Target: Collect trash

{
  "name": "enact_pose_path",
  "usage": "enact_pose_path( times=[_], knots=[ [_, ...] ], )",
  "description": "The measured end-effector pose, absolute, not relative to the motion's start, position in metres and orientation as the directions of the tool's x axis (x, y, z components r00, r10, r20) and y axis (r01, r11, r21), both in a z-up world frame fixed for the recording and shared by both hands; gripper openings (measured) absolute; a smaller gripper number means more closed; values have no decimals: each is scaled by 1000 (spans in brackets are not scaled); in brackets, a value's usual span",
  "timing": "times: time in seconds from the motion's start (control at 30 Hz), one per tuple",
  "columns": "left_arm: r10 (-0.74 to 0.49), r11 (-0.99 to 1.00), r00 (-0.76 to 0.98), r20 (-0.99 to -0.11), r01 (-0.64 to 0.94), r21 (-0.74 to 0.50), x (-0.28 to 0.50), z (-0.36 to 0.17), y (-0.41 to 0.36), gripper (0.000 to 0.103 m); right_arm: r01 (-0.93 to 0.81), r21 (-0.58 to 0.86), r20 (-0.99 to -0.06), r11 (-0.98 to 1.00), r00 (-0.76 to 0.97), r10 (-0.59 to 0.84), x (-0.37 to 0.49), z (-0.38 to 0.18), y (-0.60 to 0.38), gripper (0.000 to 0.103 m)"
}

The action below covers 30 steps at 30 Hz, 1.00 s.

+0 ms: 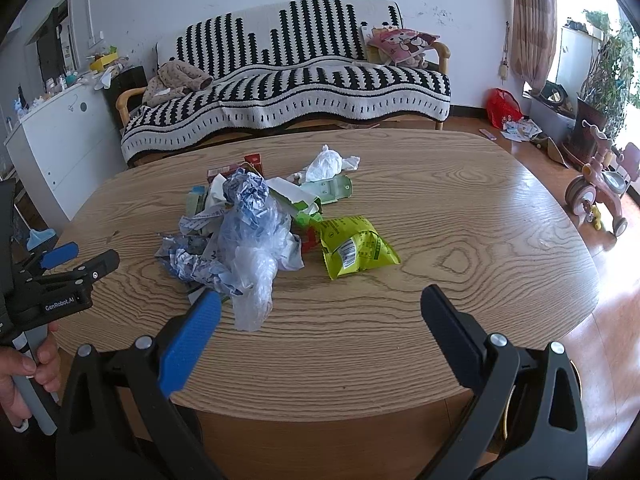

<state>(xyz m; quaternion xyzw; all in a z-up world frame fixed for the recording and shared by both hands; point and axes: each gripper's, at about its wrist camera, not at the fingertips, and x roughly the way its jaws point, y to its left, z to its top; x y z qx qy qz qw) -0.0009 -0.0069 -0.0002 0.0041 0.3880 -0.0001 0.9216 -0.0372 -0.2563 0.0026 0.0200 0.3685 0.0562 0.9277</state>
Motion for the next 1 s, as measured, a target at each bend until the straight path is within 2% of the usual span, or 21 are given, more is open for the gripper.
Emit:
enact_pose_path(
  times=[0.77, 0.93, 1.0],
  knots=[
    [-2, 1000, 699, -716, 23, 19, 3, -2, 6, 97, -85, 77, -694, 993, 711, 114, -30, 0, -257, 97],
    [-7, 989, 706, -708, 112, 102, 28, -7, 24, 97, -62, 84, -720, 995, 686, 104, -11, -13, -269, 97],
    [-52, 980, 673, -738, 176, 91, 46, -17, 30, 97, -55, 83, -735, 995, 671, 98, 0, -21, -274, 97]
  ],
)
